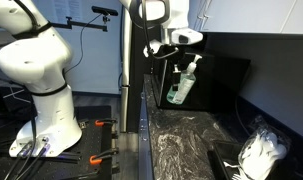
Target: Put the hand sanitizer over the counter
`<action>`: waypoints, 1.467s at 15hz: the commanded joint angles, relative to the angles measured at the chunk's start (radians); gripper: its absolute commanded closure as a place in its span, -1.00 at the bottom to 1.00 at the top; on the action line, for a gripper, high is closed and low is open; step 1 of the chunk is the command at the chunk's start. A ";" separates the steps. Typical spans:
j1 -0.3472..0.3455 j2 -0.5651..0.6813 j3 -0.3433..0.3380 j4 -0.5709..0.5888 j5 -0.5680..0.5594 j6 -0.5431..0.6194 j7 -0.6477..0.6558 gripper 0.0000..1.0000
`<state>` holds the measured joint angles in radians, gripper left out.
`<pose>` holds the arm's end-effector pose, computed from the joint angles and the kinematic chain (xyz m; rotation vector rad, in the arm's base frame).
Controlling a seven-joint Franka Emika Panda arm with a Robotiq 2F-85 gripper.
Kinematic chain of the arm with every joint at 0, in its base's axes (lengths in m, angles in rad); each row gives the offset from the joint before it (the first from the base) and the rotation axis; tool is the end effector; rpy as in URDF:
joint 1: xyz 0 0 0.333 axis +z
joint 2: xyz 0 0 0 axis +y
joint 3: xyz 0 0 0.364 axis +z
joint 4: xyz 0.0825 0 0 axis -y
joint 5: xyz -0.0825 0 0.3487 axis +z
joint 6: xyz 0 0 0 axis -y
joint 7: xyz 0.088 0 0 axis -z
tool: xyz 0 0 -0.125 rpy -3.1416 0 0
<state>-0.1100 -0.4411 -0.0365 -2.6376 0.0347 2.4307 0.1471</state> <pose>0.3609 -0.0534 0.4588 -3.0407 0.4838 -0.3614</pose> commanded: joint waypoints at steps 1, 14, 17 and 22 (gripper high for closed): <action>-0.027 0.094 0.035 0.044 -0.072 0.022 0.052 0.72; -0.032 0.294 0.025 0.113 -0.303 0.048 0.133 0.22; -0.045 0.298 0.027 0.116 -0.358 0.090 0.167 0.72; -0.064 0.343 -0.004 0.110 -0.455 0.230 0.165 0.72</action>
<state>-0.1643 -0.1191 -0.0213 -2.5267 -0.3701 2.5782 0.2979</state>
